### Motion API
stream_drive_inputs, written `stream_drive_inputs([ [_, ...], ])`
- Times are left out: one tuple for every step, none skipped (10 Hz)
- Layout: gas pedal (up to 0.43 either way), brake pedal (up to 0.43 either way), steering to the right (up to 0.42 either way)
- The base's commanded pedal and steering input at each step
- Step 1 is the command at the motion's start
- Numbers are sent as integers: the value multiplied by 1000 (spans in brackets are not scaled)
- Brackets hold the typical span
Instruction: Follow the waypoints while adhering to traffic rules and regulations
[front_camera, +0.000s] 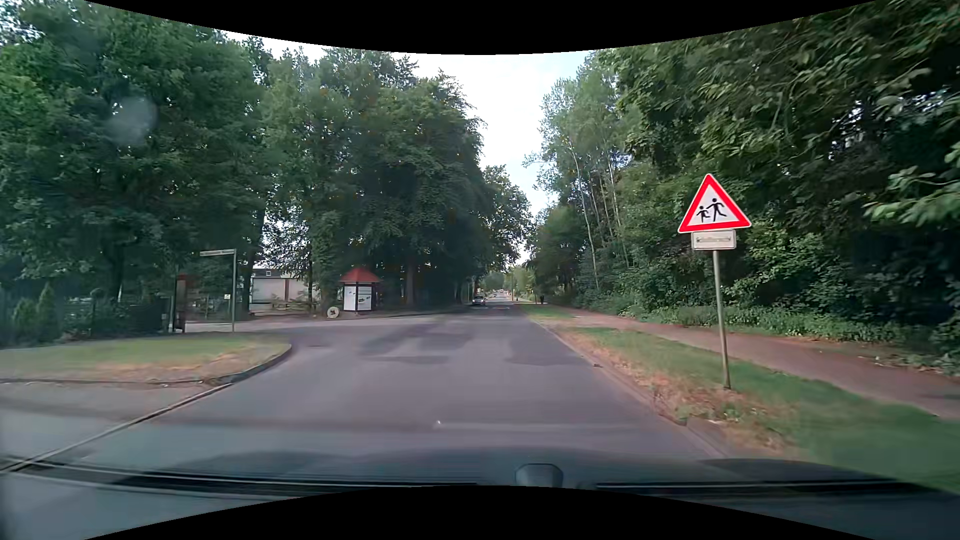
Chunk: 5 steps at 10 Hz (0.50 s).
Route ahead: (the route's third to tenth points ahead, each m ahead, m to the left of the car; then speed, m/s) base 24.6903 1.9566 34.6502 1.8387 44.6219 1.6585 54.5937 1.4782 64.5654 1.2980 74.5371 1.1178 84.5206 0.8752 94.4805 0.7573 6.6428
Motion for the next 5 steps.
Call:
stream_drive_inputs([
  [130,0,0],
  [130,0,1],
  [130,0,1],
  [130,0,1],
  [130,0,1],
])
